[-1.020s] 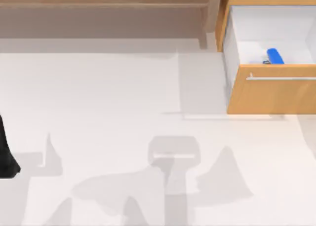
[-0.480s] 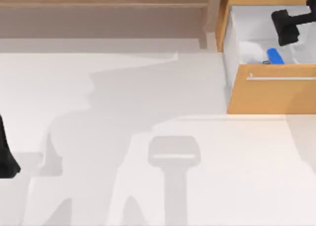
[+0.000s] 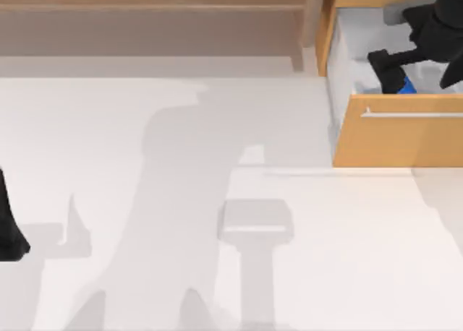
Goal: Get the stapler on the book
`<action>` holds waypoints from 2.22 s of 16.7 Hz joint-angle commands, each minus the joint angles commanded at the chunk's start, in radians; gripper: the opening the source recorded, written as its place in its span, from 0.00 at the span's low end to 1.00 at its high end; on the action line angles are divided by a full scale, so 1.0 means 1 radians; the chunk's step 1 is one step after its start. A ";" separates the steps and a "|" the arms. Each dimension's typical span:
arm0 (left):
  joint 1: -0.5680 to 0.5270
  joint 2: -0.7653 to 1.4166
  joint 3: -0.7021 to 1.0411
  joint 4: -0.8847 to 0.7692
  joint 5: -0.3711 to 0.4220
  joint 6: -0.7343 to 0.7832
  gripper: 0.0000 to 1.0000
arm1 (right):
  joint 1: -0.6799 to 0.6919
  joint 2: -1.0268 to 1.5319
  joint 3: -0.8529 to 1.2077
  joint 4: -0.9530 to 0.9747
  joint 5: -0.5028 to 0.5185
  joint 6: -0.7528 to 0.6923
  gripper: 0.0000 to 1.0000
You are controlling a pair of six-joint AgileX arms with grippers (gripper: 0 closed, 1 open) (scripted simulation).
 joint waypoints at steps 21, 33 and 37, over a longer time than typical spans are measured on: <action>0.000 0.000 0.000 0.000 0.000 0.000 1.00 | 0.005 -0.004 -0.073 0.071 0.000 0.005 1.00; 0.000 0.000 0.000 0.000 0.000 0.000 1.00 | 0.002 0.054 -0.101 0.154 0.001 0.003 1.00; 0.000 0.000 0.000 0.000 0.000 0.000 1.00 | 0.002 0.054 -0.101 0.154 0.001 0.003 0.92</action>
